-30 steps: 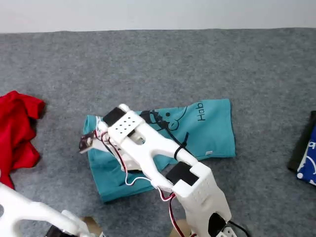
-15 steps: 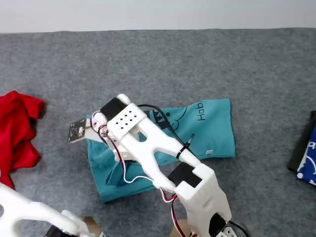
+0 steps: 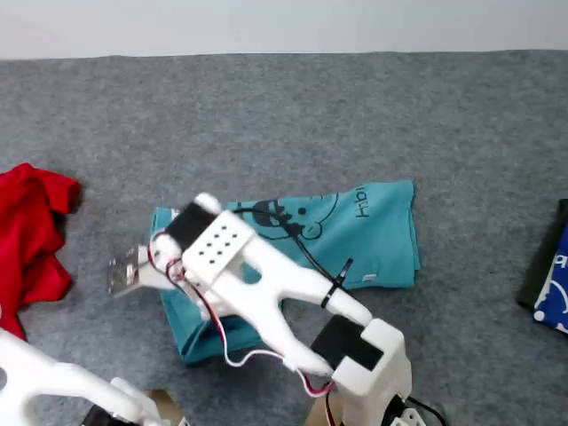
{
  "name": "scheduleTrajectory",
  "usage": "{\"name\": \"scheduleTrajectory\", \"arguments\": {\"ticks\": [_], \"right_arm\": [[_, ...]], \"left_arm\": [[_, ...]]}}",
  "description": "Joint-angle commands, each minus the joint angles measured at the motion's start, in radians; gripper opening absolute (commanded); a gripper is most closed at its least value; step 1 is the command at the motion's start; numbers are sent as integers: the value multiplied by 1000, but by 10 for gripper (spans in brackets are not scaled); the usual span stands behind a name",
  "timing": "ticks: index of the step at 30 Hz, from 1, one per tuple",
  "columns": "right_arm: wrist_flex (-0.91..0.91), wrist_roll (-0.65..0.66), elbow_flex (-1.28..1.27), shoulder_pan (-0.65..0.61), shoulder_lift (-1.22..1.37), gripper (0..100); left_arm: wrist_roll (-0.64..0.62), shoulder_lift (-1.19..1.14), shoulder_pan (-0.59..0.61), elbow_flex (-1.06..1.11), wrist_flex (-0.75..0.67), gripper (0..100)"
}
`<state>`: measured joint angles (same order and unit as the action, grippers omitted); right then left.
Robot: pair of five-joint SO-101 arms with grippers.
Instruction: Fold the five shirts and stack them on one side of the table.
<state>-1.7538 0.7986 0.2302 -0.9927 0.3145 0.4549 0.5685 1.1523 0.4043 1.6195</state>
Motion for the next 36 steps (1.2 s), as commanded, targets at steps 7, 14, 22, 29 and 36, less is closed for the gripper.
{"name": "scheduleTrajectory", "arguments": {"ticks": [7,14,22,29,36], "right_arm": [[15,9,-17,74,30,10],[35,-2,-14,93,137,93],[-41,-130,87,101,2,237],[-42,-175,83,157,-157,202],[-36,-275,81,392,-177,136]], "left_arm": [[6,26,-2,-10,-14,4],[6,26,-2,-10,-11,4],[5,26,-2,-41,-9,4],[5,26,-3,-91,-9,4],[5,26,-9,-91,17,4]]}}
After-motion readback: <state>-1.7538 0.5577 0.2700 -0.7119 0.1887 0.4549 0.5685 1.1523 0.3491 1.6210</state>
